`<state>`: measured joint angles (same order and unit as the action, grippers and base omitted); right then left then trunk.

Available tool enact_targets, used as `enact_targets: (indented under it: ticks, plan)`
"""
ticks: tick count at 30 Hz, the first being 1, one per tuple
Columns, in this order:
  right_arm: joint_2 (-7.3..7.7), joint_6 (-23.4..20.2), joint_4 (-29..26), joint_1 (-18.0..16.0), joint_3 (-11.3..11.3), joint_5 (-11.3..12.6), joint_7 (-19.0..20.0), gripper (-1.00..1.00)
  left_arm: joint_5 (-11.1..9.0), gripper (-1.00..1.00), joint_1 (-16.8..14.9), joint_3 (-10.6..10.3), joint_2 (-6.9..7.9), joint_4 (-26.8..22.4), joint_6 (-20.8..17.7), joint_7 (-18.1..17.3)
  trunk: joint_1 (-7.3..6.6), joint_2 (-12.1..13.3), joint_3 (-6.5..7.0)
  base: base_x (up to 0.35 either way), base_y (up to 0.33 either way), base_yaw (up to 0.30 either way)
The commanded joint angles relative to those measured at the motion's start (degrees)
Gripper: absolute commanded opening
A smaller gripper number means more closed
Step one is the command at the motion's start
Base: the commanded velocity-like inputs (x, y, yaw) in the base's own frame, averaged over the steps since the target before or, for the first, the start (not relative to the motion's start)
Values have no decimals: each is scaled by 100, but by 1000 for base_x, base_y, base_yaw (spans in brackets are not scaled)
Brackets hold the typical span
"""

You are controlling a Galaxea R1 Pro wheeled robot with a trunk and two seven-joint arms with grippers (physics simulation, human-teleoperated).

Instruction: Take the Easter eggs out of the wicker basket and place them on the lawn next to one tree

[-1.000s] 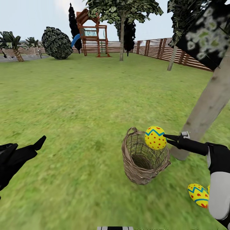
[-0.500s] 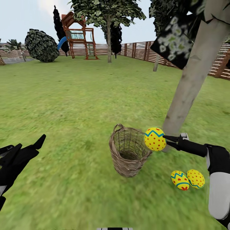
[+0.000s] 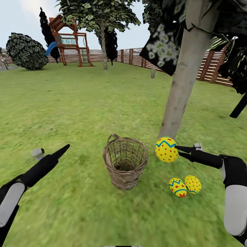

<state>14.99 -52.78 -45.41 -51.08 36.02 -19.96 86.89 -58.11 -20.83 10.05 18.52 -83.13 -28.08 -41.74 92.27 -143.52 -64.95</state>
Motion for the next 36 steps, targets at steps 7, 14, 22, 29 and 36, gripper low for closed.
enact_targets:
  ticks: [7,14,22,29,36]
  plan:
    - [8,-41,-11,-8,29,-65,-571,-100,-41,100,-844,-1806,-21,-12,-222,1019,-1,-2,41,0,0,-212]
    - [23,-7,-12,-8,435,-78,-825,-100,-42,100,-852,-1839,-32,-19,-207,518,-1,-2,87,-85,-162,-212]
    - [4,158,-36,-8,546,-78,-1782,-100,-42,100,-852,-1840,-107,-15,-207,482,-1,-2,140,-8,-307,-212]
    - [-270,919,-39,-8,538,-70,-3348,-100,-42,100,-852,-1840,-111,-15,-215,491,-1,-2,187,0,-312,-212]
    - [-1294,2874,7,-8,488,-121,-6387,-100,-42,100,-852,-1840,-116,-17,-215,487,-1,-2,230,0,-312,-199]
